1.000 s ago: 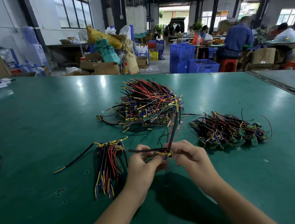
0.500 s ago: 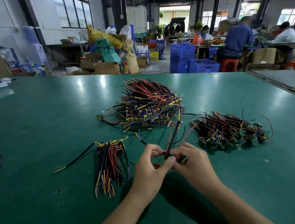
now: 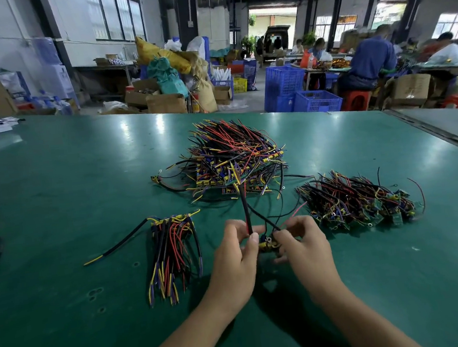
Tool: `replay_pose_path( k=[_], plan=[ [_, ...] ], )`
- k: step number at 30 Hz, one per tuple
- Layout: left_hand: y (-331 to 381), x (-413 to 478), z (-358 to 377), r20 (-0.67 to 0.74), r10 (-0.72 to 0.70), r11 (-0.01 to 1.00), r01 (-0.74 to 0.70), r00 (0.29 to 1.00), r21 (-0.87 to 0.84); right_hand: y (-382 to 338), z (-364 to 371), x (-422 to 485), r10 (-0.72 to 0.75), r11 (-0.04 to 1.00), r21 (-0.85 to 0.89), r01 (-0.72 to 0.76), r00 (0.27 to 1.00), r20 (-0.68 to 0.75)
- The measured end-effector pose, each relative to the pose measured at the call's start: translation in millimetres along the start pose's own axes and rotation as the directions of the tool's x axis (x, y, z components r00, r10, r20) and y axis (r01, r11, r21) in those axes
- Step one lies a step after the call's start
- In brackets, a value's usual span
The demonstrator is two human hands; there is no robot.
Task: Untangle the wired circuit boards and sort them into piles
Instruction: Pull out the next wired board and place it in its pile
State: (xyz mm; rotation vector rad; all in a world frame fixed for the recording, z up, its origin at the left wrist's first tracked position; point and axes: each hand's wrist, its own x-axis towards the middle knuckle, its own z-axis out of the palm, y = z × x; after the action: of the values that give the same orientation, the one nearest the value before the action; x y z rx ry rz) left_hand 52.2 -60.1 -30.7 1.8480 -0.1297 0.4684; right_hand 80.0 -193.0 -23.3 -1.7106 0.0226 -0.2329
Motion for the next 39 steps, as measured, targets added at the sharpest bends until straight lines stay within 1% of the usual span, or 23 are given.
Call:
replay_pose_path(
  k=[2,4,6,8,10,12,14,16,18,22,25,27,28,30,33,35,39],
  plan=[
    [0.2,-0.9,-0.2,-0.001,0.008,1.0,-0.008,1.0,-0.018,0.9,0.4,1.0,0.022,1.0,0.002,-0.022,1.0,-0.021],
    [1.1,-1.8,-1.3,0.0,0.001,0.999,-0.001,1.0,-0.055,2.3,1.0,1.6,-0.012,0.999,-0.053,0.01,0.999,-0.035],
    [3.2,-2.1,-2.6,-0.007,0.005,0.997,-0.005,1.0,-0.071,3.0,1.9,1.1,-0.027,0.998,-0.06,0.025,0.999,-0.034],
    [6.2,-1.5,-3.6,-0.033,-0.003,0.995,0.0,0.999,-0.098,3.2,3.1,0.0,-0.006,1.0,0.025,0.007,1.0,-0.009],
    [8.2,-0.1,-4.1,-0.064,-0.045,0.992,0.037,0.997,-0.122,3.8,4.2,-0.4,-0.003,0.996,0.085,0.0,1.0,0.03],
    [8.3,1.2,-2.7,-0.076,-0.069,0.992,0.06,0.995,-0.114,5.0,5.7,-0.5,-0.024,0.995,0.093,0.018,0.998,0.059],
    [6.5,1.1,-1.4,-0.073,-0.081,0.992,0.073,0.994,-0.101,5.0,5.9,-0.6,-0.035,0.995,0.094,0.03,0.998,0.06],
    [1.9,1.6,-1.3,-0.065,-0.084,0.993,0.078,0.994,-0.094,4.9,4.9,0.1,-0.017,0.992,0.125,0.008,0.997,0.073],
    [-2.0,2.0,-1.7,-0.057,-0.079,0.994,0.074,0.995,-0.086,4.2,2.8,0.9,0.011,0.99,0.138,-0.028,0.992,0.123],
    [-2.6,1.9,-3.7,-0.095,-0.059,0.997,0.053,0.994,-0.059,3.6,1.3,0.1,0.054,0.988,0.131,-0.084,0.975,0.216],
    [-2.1,1.4,-3.5,-0.099,-0.048,0.998,0.043,0.994,-0.049,-0.3,-1.7,-0.2,0.103,0.981,0.112,-0.156,0.92,0.377],
    [-2.2,1.3,-4.6,-0.083,-0.049,0.998,0.046,0.995,-0.041,-1.7,-3.4,-0.1,0.11,0.977,0.119,-0.175,0.902,0.417],
    [-1.9,1.0,-5.2,-0.068,-0.053,0.998,0.05,0.996,-0.043,-2.2,-4.6,0.0,0.092,0.98,0.122,-0.155,0.907,0.412],
    [-1.1,0.3,-5.5,-0.046,-0.067,0.996,0.064,0.997,-0.064,-2.6,-5.9,0.2,0.019,0.993,0.097,-0.062,0.919,0.393],
    [1.5,-0.1,-5.1,-0.058,-0.122,0.989,0.117,0.991,-0.091,-2.1,-7.2,2.1,-0.084,0.995,-0.019,0.099,0.919,0.386],
    [2.5,1.7,-5.3,-0.055,-0.182,0.978,0.176,0.982,-0.112,0.6,-9.1,3.3,-0.112,0.986,-0.071,0.15,0.918,0.382],
    [3.3,5.1,-4.8,0.043,-0.323,0.921,0.325,0.945,-0.213,4.2,-11.6,3.9,-0.158,0.974,-0.091,0.21,0.905,0.396]
  ],
)
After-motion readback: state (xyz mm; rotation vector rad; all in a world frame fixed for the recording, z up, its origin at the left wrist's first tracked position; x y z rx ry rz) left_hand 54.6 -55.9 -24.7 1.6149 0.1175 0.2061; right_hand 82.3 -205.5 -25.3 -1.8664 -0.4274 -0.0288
